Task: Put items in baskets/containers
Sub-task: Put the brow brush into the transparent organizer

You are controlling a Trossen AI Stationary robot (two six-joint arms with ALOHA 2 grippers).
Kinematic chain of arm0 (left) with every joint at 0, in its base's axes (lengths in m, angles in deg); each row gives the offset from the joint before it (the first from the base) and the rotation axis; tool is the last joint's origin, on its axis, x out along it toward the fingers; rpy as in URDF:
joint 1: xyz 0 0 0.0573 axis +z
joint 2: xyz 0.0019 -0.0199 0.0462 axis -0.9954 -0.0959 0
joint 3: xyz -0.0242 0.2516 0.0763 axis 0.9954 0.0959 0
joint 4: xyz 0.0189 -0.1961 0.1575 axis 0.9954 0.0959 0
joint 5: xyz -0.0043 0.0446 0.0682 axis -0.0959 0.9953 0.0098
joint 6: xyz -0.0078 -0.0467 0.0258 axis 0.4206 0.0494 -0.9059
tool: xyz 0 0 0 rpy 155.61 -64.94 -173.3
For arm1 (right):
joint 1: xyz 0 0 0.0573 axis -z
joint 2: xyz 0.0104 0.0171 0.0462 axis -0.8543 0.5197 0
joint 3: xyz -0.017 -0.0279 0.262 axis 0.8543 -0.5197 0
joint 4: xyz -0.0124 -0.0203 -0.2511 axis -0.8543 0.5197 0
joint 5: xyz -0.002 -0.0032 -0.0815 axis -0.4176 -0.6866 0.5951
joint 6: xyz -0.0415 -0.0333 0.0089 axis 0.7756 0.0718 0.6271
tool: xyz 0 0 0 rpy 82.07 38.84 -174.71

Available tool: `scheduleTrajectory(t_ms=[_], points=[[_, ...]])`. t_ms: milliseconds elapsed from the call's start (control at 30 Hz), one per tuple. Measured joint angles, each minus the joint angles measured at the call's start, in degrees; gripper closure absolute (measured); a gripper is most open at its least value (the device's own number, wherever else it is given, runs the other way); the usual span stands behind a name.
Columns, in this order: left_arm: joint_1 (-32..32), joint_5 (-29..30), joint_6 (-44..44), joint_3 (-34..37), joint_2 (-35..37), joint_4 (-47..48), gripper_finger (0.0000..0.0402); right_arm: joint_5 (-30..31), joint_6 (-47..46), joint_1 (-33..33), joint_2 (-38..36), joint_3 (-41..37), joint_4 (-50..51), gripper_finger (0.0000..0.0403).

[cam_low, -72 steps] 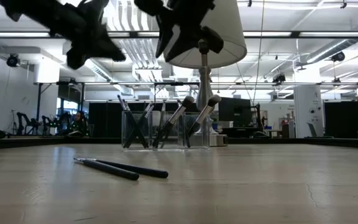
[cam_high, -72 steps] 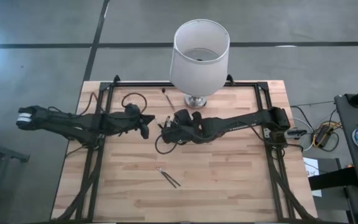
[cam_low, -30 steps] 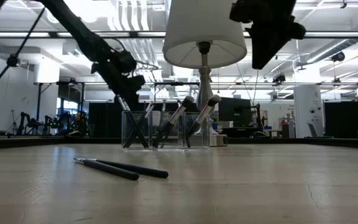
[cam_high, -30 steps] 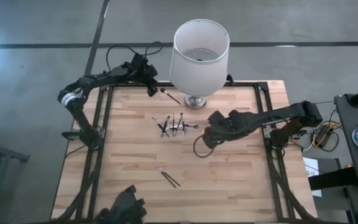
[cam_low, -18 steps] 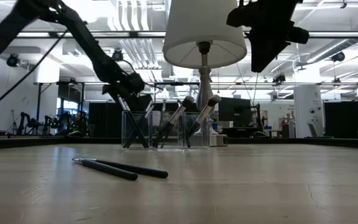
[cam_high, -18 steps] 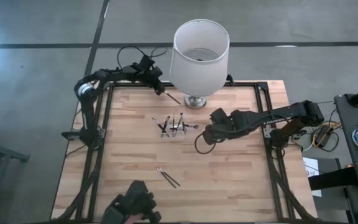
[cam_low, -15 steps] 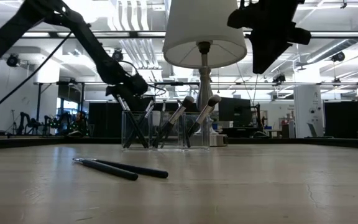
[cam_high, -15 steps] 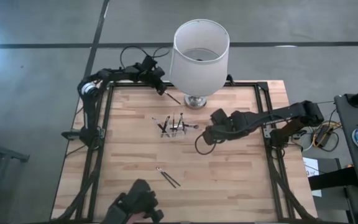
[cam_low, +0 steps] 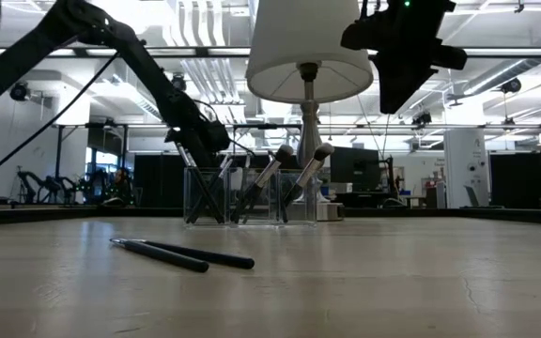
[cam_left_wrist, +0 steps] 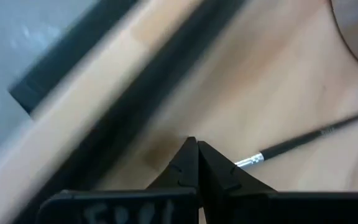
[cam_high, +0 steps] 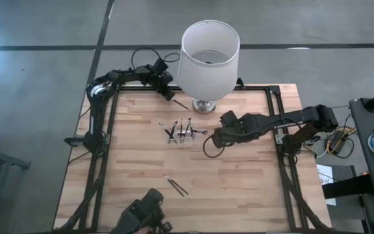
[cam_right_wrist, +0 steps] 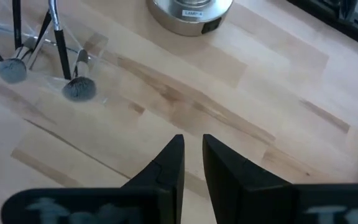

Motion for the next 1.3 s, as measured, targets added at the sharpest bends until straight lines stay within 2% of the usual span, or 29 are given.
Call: scheduleTrajectory(t_ms=[267,400,500,667,800,1167,1300], points=[[-2.39,-0.18,1.79,4.73,5.92,9.45,0.0401,0.41,1.39,0.01,0.00,-0.02,0.05,0.0351],[-3.50,-0.37,1.79,9.74,9.51,8.39,0.0401,0.44,2.82,0.01,0.00,-0.07,0.06,0.0351],[-3.77,-0.51,4.22,13.78,13.47,3.69,0.0401,0.67,3.07,0.01,0.00,-0.07,0.06,0.0351],[-3.77,-5.38,12.64,20.75,20.48,-12.58,0.0401,0.85,3.27,0.01,0.00,-0.07,0.04,0.0351],[-4.19,-8.31,14.46,24.59,20.80,-15.84,0.0401,0.87,3.27,0.01,0.00,-0.07,-0.04,0.0351],[-5.76,-8.19,15.93,26.82,16.67,-17.95,0.0401,0.83,2.77,0.01,0.00,-0.07,-0.14,0.0351],[-5.72,-6.06,15.87,27.07,16.52,-18.00,0.0401,0.82,1.62,0.01,0.00,-0.07,-0.18,0.0351]])
